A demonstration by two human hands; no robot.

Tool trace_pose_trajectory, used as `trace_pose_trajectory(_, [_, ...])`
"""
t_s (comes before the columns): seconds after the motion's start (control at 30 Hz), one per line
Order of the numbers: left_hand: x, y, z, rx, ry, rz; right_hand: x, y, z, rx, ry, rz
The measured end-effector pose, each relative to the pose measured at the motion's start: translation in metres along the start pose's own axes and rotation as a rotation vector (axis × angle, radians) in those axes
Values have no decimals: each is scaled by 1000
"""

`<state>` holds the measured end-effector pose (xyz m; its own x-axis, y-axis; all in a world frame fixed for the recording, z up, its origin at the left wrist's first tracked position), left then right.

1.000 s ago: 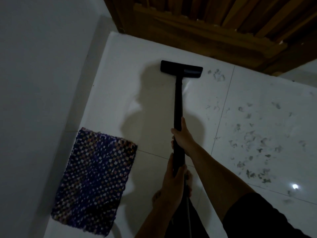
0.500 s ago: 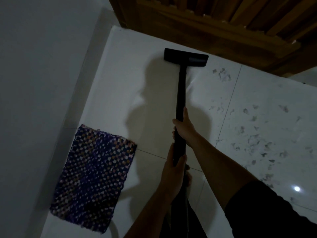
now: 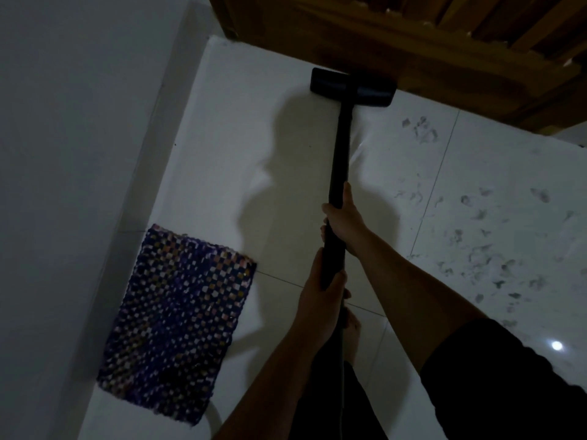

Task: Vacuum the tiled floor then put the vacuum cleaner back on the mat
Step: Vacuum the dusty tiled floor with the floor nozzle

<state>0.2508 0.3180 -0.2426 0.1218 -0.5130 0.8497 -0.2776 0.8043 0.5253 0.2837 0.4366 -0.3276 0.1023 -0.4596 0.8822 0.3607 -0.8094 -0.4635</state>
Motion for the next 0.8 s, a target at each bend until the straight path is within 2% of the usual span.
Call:
trace_pose_trajectory(0.27, [6,3,2,55,-26,-5,10,-2,-2,8,43,31])
trace_pose_trajectory(0.8, [100,-50,53,22,-22,-46,100,55,-58,-19,83,58])
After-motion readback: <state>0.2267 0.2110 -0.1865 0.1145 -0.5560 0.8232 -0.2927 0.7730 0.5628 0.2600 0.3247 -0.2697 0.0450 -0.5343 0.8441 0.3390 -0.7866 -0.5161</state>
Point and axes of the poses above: each hand's wrist, its own x-axis away from the middle knuckle, its own z-axis out of the back of the hand, y = z × x, the point moved 1 cm from there along -x, towards the middle knuckle, and after that the axes turned 3 degrees about x, right-handed, at the moved point
